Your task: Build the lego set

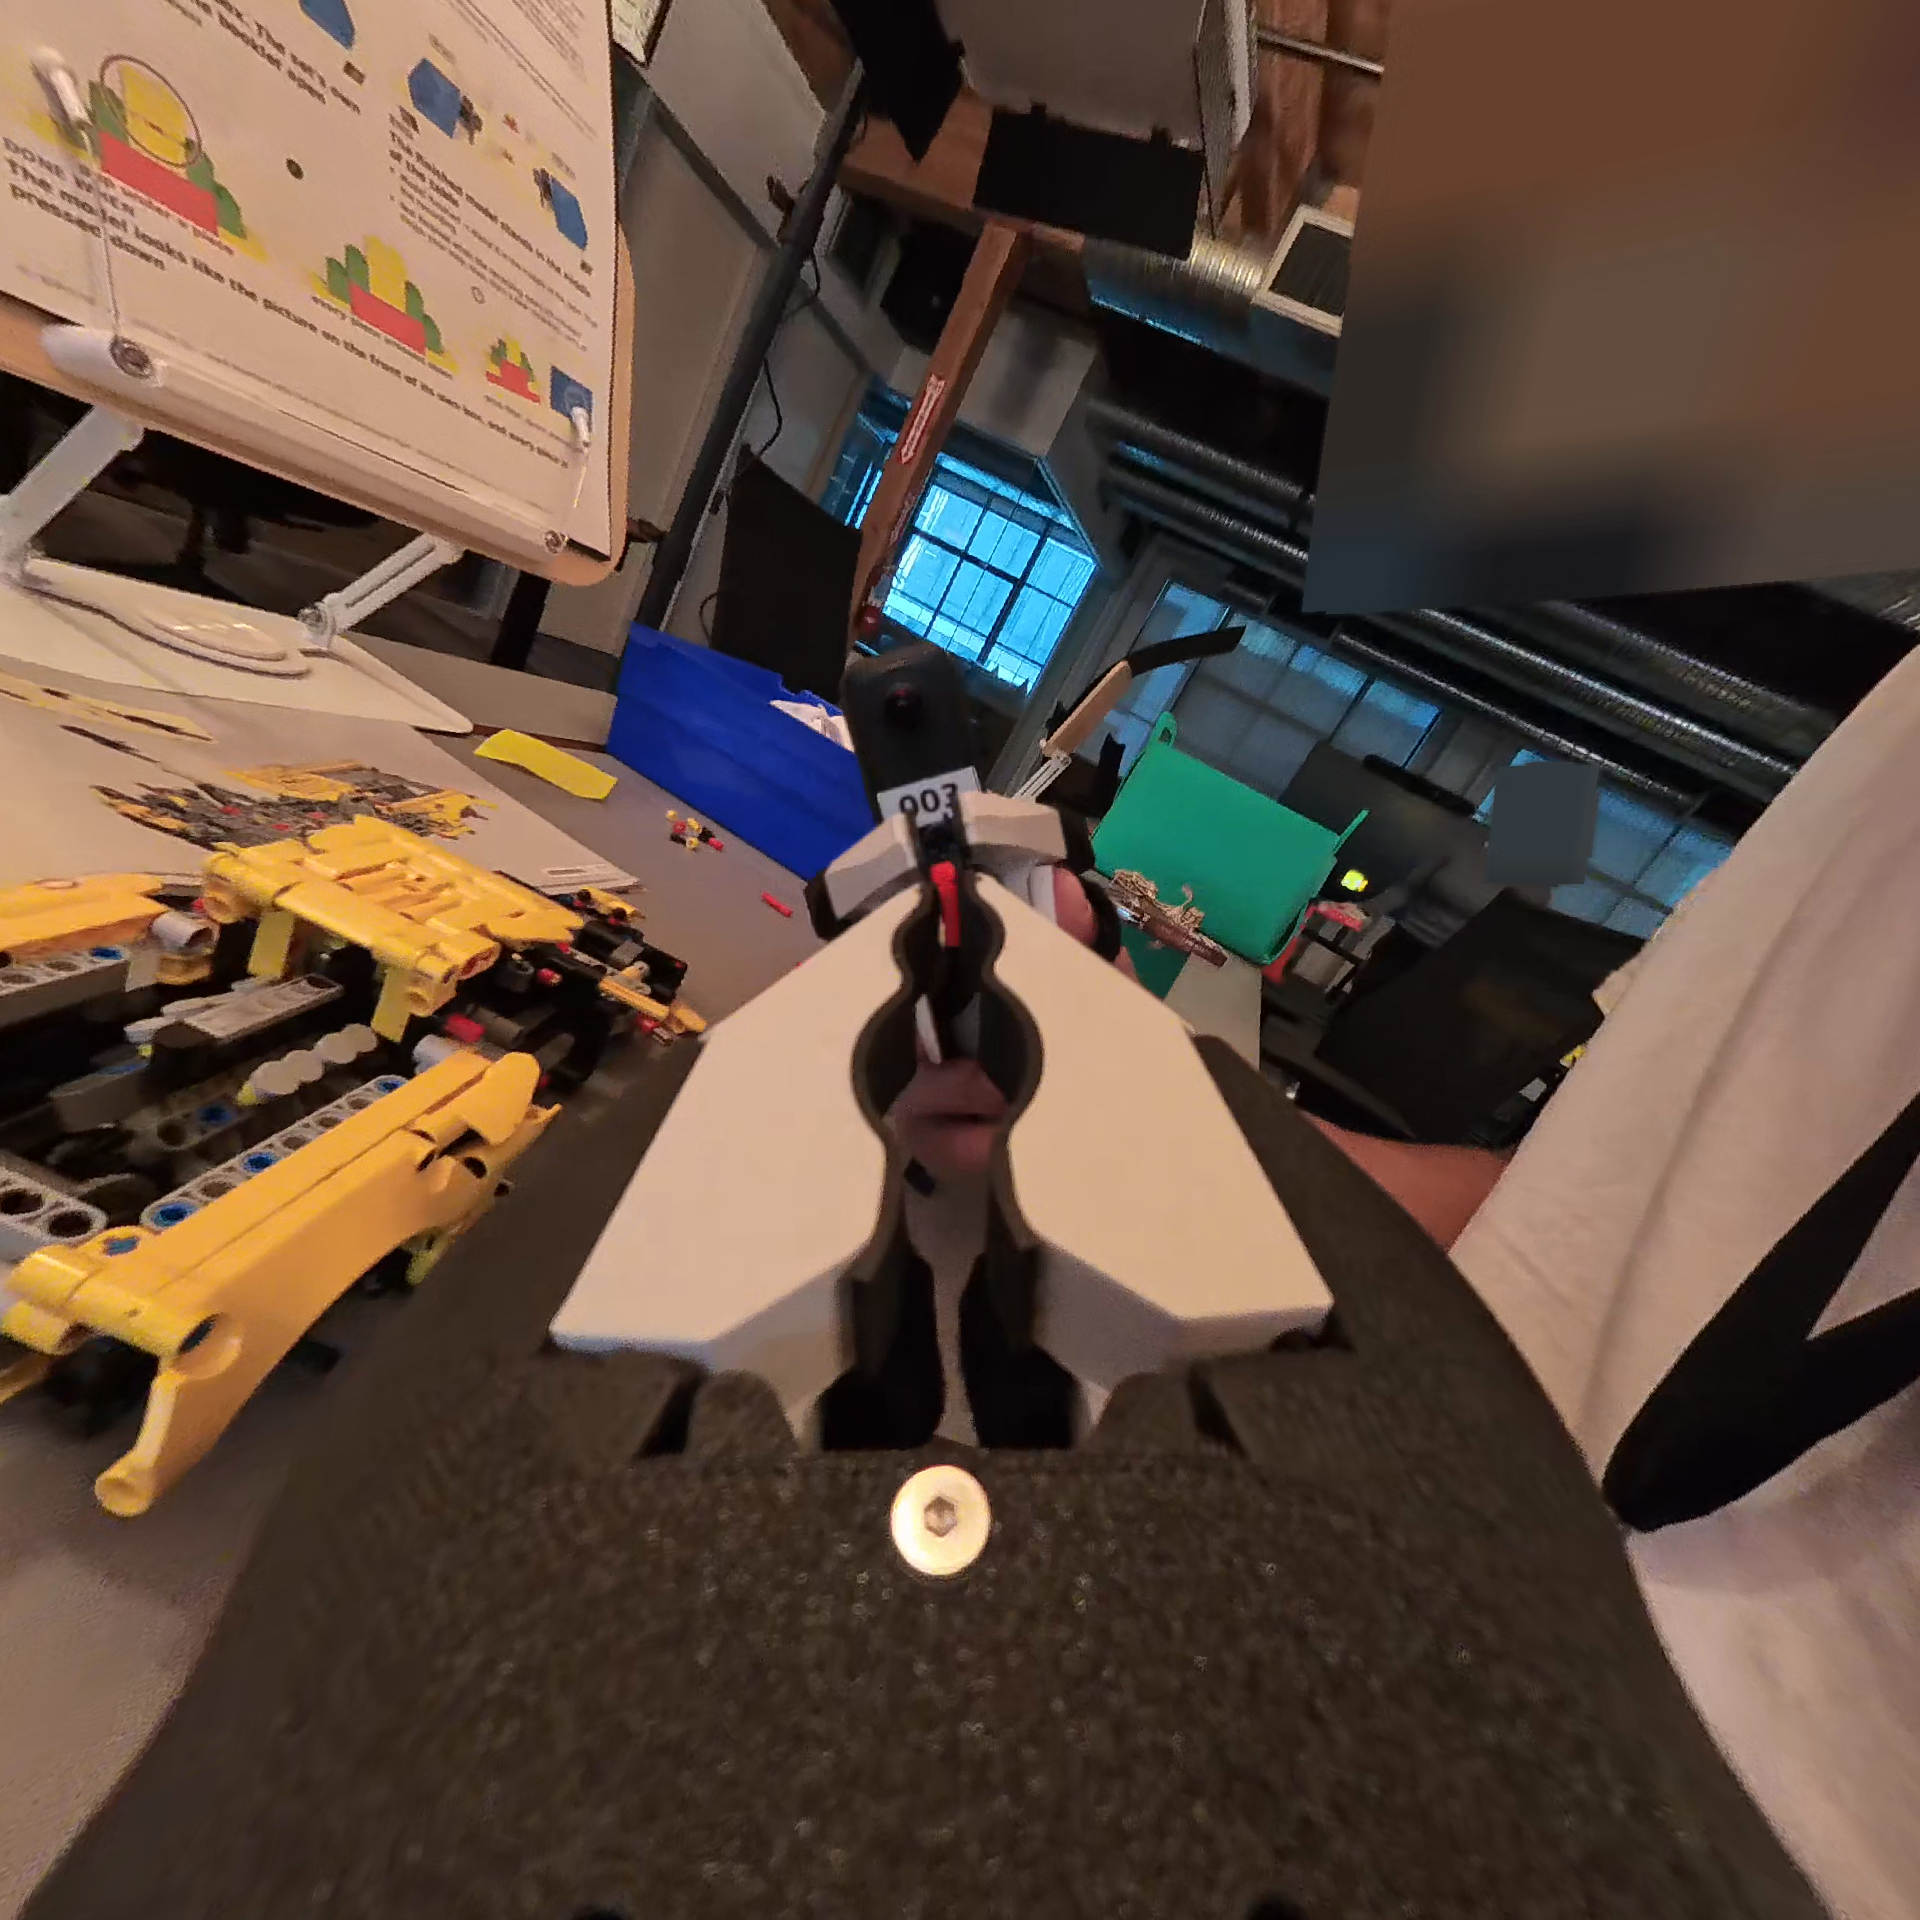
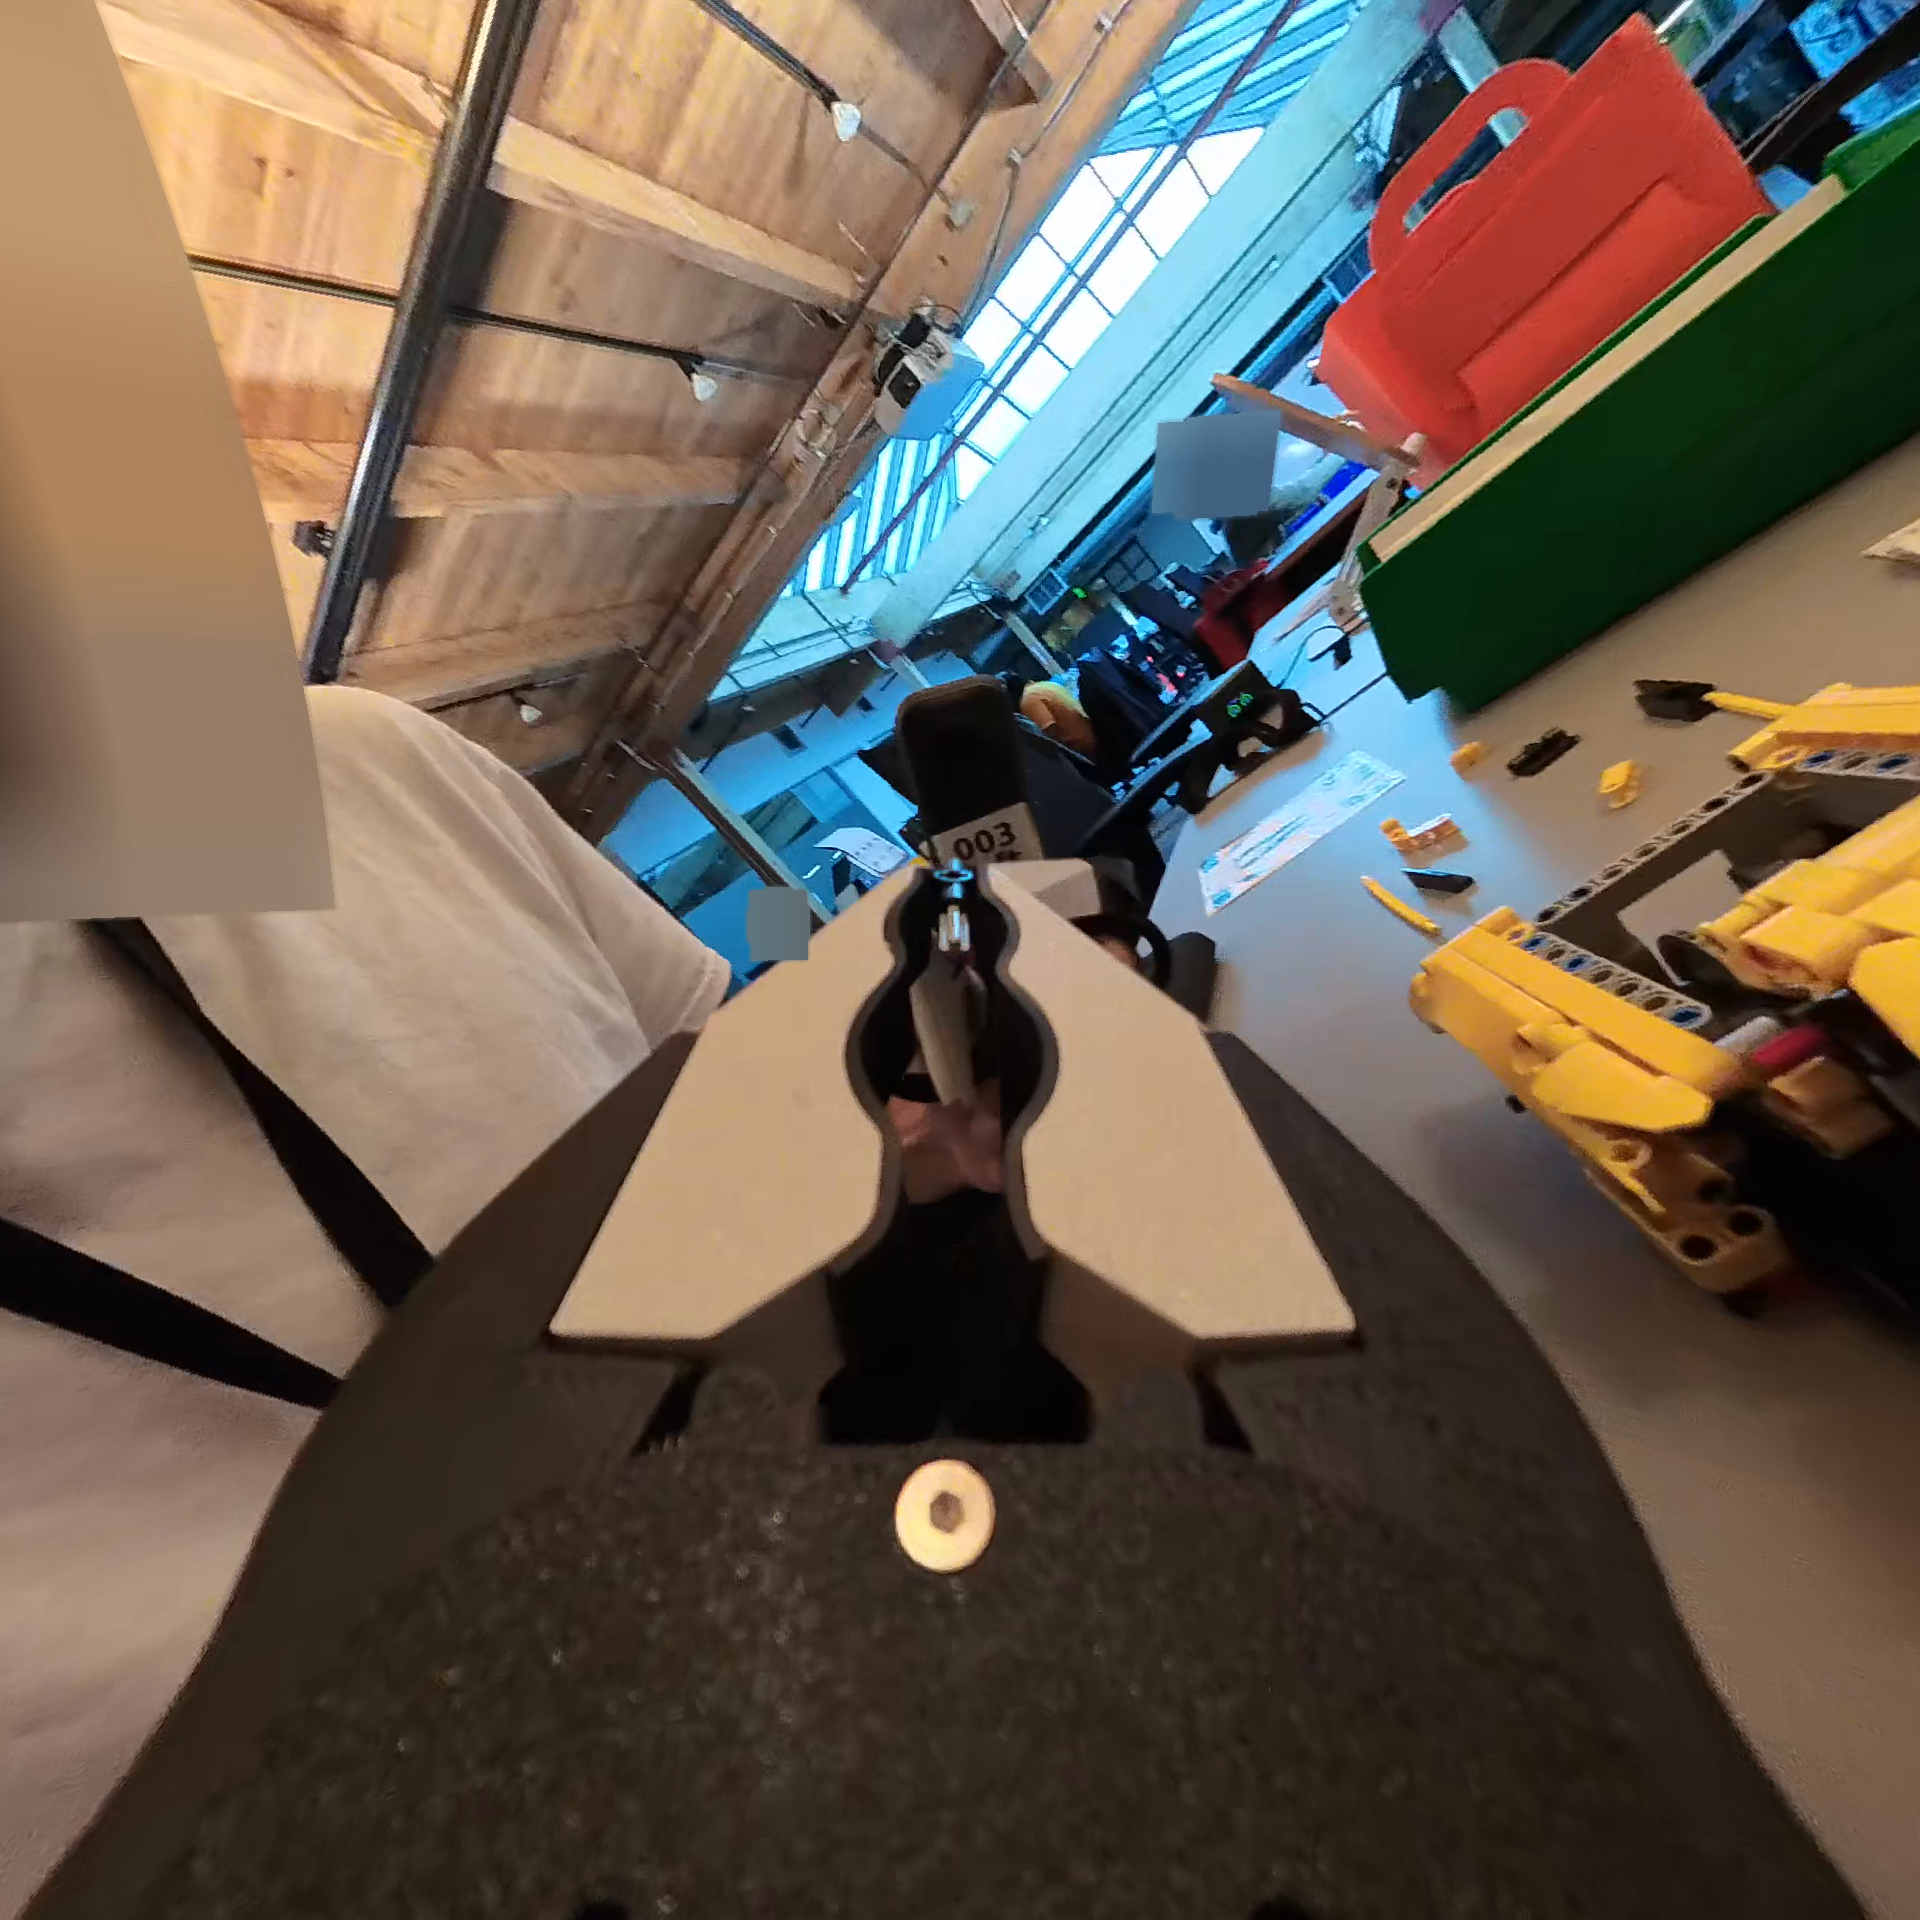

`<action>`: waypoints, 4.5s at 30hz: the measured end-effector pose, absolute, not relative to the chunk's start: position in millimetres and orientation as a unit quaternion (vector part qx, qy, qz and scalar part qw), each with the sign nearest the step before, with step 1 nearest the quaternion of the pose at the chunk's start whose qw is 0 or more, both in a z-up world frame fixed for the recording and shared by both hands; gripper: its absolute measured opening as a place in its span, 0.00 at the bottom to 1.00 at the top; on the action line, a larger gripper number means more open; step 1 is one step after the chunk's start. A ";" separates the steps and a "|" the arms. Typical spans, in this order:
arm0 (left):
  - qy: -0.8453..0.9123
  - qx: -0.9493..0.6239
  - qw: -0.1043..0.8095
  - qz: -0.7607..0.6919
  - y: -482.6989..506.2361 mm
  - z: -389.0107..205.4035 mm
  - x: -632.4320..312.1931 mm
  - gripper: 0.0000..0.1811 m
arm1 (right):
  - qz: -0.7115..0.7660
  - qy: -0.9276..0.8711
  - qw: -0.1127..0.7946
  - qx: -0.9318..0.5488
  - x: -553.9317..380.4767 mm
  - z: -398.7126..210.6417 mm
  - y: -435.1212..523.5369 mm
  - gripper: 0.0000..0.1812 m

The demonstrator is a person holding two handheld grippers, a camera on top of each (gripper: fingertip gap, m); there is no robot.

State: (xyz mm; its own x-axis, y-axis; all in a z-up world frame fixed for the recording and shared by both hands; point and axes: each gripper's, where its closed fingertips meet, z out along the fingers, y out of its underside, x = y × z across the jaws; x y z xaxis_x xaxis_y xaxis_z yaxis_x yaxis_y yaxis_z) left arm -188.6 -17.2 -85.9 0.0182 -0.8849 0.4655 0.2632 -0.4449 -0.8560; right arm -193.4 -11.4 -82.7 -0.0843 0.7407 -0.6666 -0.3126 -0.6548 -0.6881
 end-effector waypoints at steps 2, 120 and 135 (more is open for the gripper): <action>0.283 -0.555 0.449 -0.641 -17.6 -85.8 -188.1 0.02 | 0.709 -0.190 0.370 -0.570 -193.6 -83.9 -9.9 0.03; 0.418 -0.446 0.660 -0.437 -15.2 -61.3 -177.3 0.01 | 0.833 -0.077 0.279 -0.471 -181.2 -65.0 -11.5 0.03; 0.444 -0.464 0.588 -0.491 -16.9 -79.3 -179.9 0.02 | 0.790 -0.121 0.272 -0.537 -184.2 -83.8 -13.4 0.03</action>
